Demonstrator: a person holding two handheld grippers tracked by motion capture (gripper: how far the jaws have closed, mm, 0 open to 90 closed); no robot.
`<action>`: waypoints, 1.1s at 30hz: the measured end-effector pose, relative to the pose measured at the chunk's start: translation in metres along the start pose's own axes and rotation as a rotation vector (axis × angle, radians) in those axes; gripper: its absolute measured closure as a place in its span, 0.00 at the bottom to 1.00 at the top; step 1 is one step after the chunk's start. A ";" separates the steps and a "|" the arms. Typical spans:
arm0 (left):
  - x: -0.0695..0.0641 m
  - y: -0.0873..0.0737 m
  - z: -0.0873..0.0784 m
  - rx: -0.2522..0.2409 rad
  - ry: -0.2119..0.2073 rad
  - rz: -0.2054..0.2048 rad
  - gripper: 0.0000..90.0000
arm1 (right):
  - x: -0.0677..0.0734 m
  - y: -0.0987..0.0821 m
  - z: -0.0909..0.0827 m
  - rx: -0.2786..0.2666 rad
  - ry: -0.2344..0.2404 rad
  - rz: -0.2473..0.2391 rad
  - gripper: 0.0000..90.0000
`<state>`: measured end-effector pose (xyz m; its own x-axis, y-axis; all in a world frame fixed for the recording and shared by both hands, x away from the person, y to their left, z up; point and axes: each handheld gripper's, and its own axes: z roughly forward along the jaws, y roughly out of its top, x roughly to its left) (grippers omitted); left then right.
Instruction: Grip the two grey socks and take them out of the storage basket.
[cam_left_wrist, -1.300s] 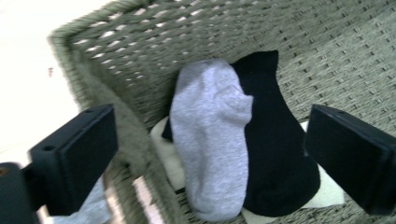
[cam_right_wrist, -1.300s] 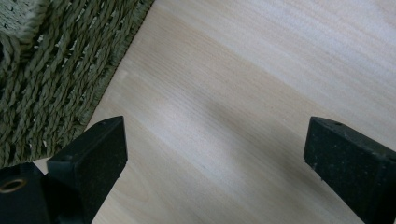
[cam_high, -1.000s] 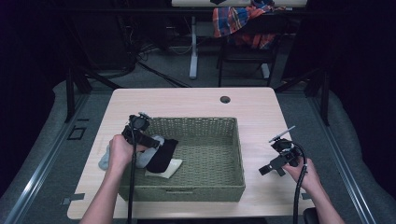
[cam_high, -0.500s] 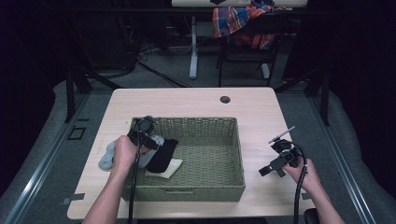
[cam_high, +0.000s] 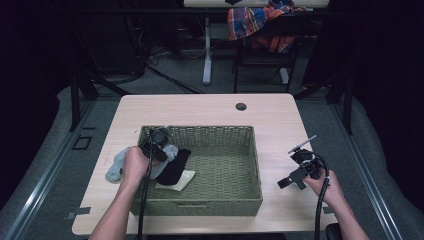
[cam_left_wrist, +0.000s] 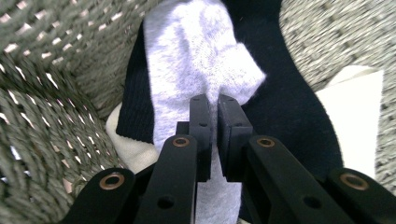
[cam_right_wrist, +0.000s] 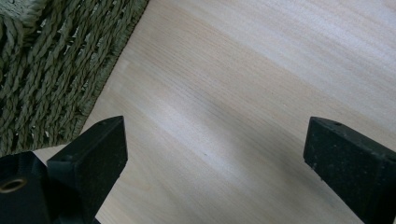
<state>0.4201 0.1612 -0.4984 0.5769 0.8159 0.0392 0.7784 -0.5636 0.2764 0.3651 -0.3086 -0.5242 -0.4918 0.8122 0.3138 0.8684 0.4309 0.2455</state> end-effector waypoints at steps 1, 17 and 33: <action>-0.001 0.000 -0.003 -0.014 -0.009 0.000 0.96 | 0.000 0.000 0.000 0.004 -0.009 -0.004 0.07; -0.004 -0.002 -0.058 -0.174 -0.035 0.022 0.96 | -0.001 0.002 -0.001 0.022 -0.011 -0.024 0.07; -0.002 -0.010 -0.097 -0.265 -0.011 0.018 0.96 | -0.002 0.002 -0.002 0.019 -0.010 -0.015 0.07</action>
<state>0.3874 0.1781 -0.4076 0.5939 0.8037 0.0367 0.6766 -0.5235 0.5179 0.3672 -0.3099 -0.5227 -0.5044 0.8093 0.3009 0.8619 0.4507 0.2324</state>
